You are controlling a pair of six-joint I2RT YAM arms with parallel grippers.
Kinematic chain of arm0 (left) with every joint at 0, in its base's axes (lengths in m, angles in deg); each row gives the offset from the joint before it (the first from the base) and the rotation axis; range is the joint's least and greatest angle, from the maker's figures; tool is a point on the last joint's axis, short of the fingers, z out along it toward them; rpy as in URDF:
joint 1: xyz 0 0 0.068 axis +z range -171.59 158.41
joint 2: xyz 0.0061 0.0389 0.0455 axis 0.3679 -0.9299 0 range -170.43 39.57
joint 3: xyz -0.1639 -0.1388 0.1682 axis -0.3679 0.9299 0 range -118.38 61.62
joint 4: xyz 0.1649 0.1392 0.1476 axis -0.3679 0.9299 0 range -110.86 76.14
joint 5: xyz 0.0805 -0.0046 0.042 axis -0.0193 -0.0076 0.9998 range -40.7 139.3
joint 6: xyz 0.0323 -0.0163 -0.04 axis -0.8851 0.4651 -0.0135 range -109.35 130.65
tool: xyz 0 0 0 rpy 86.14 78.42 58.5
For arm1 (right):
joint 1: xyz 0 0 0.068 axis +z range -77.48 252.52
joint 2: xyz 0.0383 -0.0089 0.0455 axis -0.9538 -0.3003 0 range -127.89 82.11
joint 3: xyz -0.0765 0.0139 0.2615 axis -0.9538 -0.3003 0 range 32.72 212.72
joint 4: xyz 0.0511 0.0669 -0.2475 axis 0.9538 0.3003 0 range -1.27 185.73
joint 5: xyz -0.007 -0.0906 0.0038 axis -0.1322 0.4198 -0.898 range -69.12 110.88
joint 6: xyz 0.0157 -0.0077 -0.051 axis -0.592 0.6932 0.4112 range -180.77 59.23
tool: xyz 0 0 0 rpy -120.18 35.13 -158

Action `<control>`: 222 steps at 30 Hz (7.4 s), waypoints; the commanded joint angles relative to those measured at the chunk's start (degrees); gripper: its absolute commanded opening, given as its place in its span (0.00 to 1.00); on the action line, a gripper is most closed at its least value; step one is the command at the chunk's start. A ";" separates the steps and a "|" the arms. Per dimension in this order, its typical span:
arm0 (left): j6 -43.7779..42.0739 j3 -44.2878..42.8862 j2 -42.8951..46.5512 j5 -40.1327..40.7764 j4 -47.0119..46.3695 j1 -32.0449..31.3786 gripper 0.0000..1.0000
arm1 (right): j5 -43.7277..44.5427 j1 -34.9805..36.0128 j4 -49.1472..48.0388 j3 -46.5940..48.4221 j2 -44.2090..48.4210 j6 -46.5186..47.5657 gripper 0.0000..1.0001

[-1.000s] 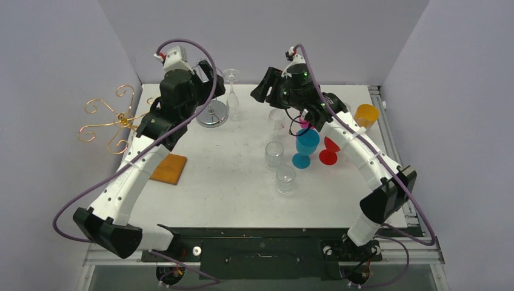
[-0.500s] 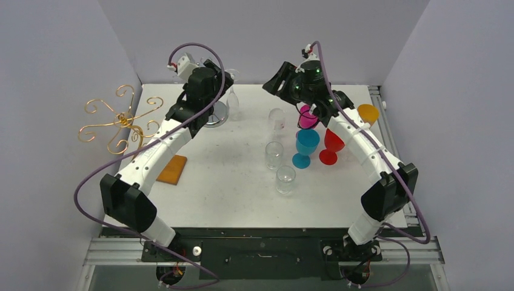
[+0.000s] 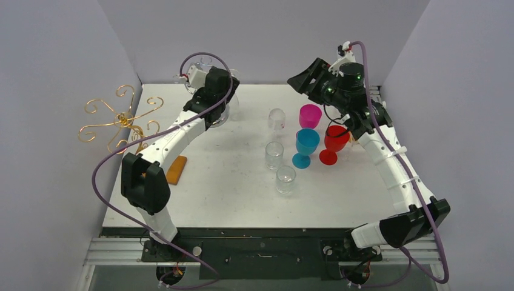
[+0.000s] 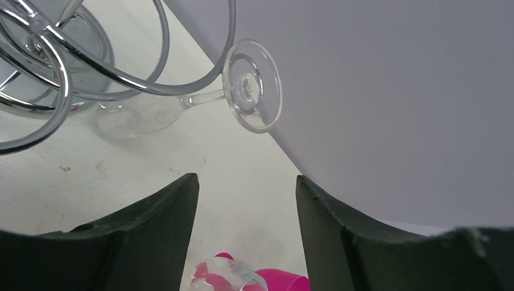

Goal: Take the wine glass off the wine glass rack
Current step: Pick up the wine glass from the wine rack.

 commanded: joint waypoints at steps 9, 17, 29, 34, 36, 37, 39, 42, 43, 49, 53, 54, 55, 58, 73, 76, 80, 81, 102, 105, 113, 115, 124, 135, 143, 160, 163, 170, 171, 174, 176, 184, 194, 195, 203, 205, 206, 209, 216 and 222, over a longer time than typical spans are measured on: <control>3.34 -9.22 -5.30 2.24 0.67 0.96 0.50 | -5.41 -4.98 -0.57 -1.25 4.47 1.97 0.57; 4.54 -11.41 -7.47 3.00 2.52 1.37 0.48 | -6.61 -6.72 -0.97 -2.05 5.23 1.83 0.57; 6.71 -12.02 -9.94 0.58 0.82 3.34 0.38 | -7.63 -7.67 -1.70 -2.89 5.03 1.48 0.57; 7.07 -12.83 -10.71 -0.09 0.24 3.82 0.36 | -7.71 -7.92 -1.90 -3.09 4.97 1.47 0.56; 7.13 -13.30 -11.14 -0.48 0.13 3.98 0.36 | -7.75 -7.96 -1.99 -3.12 4.94 1.53 0.56; 7.19 -13.41 -11.29 -0.76 0.07 4.07 0.35 | -7.75 -8.00 -1.99 -3.12 4.98 1.50 0.56; 7.55 -13.65 -11.75 -1.35 -0.11 4.19 0.33 | -7.83 -8.04 -1.99 -3.17 4.87 1.51 0.56; 8.43 -13.62 -12.51 -2.10 -0.63 4.42 0.29 | -7.75 -8.13 -2.06 -3.44 4.94 1.52 0.56; 8.50 -13.66 -12.63 -2.49 -0.75 4.58 0.29 | -7.80 -8.14 -2.07 -3.47 4.98 1.49 0.56; 8.98 -13.45 -12.75 -3.38 -1.35 4.95 0.21 | -7.83 -8.22 -2.07 -3.65 4.91 1.55 0.55; 8.83 -12.36 -11.78 -3.86 -1.98 5.14 0.17 | -7.93 -8.23 -2.16 -3.65 4.83 1.58 0.54; 8.84 -12.02 -11.44 -4.06 -2.14 5.16 0.16 | -7.93 -8.23 -2.20 -3.65 4.80 1.60 0.54; 8.91 -11.81 -11.22 -4.21 -2.40 5.24 0.15 | -7.93 -8.23 -2.18 -3.72 4.78 1.58 0.54; 9.03 -10.65 -9.94 -4.67 -3.06 5.39 0.13 | -7.93 -8.23 -2.25 -3.87 4.83 1.57 0.53; 11.42 -6.62 -5.81 -8.08 -6.27 6.30 0.03 | -7.71 -8.23 -2.59 -4.59 5.12 1.48 0.51; 12.00 -6.00 -5.29 -8.88 -6.62 6.41 0.02 | -7.71 -8.23 -2.58 -4.82 5.13 1.49 0.51; 12.56 -5.75 -4.45 -9.84 -6.37 6.56 0.01 | -7.66 -8.16 -2.74 -4.93 5.23 1.51 0.51; 12.68 -5.68 -4.39 -10.24 -6.39 6.69 0.01 | -7.66 -8.15 -2.77 -4.95 5.19 1.52 0.51; 16.58 -2.44 -1.33 -13.06 -8.54 7.63 0.00 | -7.41 -8.05 -3.07 -5.59 5.38 1.30 0.50; 17.61 -1.92 -0.66 -13.40 -9.01 7.79 0.00 | -7.33 -8.05 -3.10 -5.67 5.41 1.29 0.50; 16.43 -4.33 -1.30 -14.18 -6.37 8.41 0.00 | -7.31 -8.09 -3.15 -5.84 5.35 1.30 0.50; 14.63 -7.20 -2.47 -15.03 -3.28 8.66 0.00 | -7.31 -8.06 -3.17 -5.79 5.32 1.37 0.50; 10.30 -11.15 -5.06 -18.56 2.77 9.75 0.00 | -7.31 -8.05 -3.14 -5.82 5.14 1.38 0.50; 11.14 -9.36 -5.11 -21.33 -0.94 9.96 0.00 | -7.40 -8.05 -3.17 -5.83 4.81 1.33 0.50; 12.05 -8.96 -5.27 -22.55 -2.74 10.15 0.10 | -7.31 -8.05 -3.17 -5.79 4.68 1.38 0.50; 13.39 -7.43 -6.04 -23.28 -4.13 10.08 0.24 | -7.31 -8.05 -2.98 -5.56 4.33 1.30 0.49; 13.82 -6.92 -5.60 -23.91 -4.86 10.10 0.24 | -7.31 -8.05 -3.01 -5.47 4.09 1.21 0.49; 15.21 -5.67 -4.29 -24.99 -6.25 10.11 0.22 | -7.29 -8.07 -2.96 -5.59 3.91 1.20 0.49; 15.50 -5.39 -4.18 -25.19 -6.37 10.11 0.26 | -7.30 -8.06 -3.00 -5.59 3.90 1.20 0.49; 15.99 -5.19 -3.89 -25.54 -6.78 10.11 0.29 | -7.31 -8.13 -2.99 -5.58 3.92 1.24 0.48; 16.25 -5.10 -3.89 -26.04 -7.24 10.11 0.31 | -7.24 -8.14 -2.98 -5.59 3.94 1.18 0.48; 15.16 -5.56 -3.77 -26.05 -5.64 10.02 0.39 | -7.14 -8.14 -2.99 -5.67 3.88 1.13 0.48; 13.17 -4.49 -3.89 -26.45 -3.91 9.93 0.44 | -7.05 -8.14 -2.93 -5.67 3.78 1.20 0.48; 13.02 -4.48 -3.82 -26.43 -3.83 9.89 0.43 | -7.01 -8.14 -2.90 -5.63 3.73 1.25 0.48; 10.54 -6.10 -4.23 -26.82 -1.06 9.58 0.45 | -7.05 -8.14 -2.95 -5.58 3.64 1.21 0.47; 10.38 -5.68 -4.05 -27.09 -1.42 9.58 0.45 | -7.05 -8.14 -2.88 -5.66 3.68 1.20 0.47; 10.13 -5.61 -4.05 -27.23 -1.52 9.58 0.45 | -7.05 -8.14 -2.89 -5.67 3.65 1.25 0.47; 9.77 -5.89 -4.18 -27.61 -1.18 9.58 0.47 | -7.05 -8.14 -2.94 -5.67 3.65 1.22 0.47; 8.64 -6.65 -4.58 -27.63 0.34 9.58 0.49 | -7.05 -8.14 -2.87 -5.67 3.75 1.21 0.47; 8.17 -6.80 -4.77 -28.24 0.84 9.58 0.50 | -7.05 -8.14 -2.79 -5.59 3.75 1.29 0.47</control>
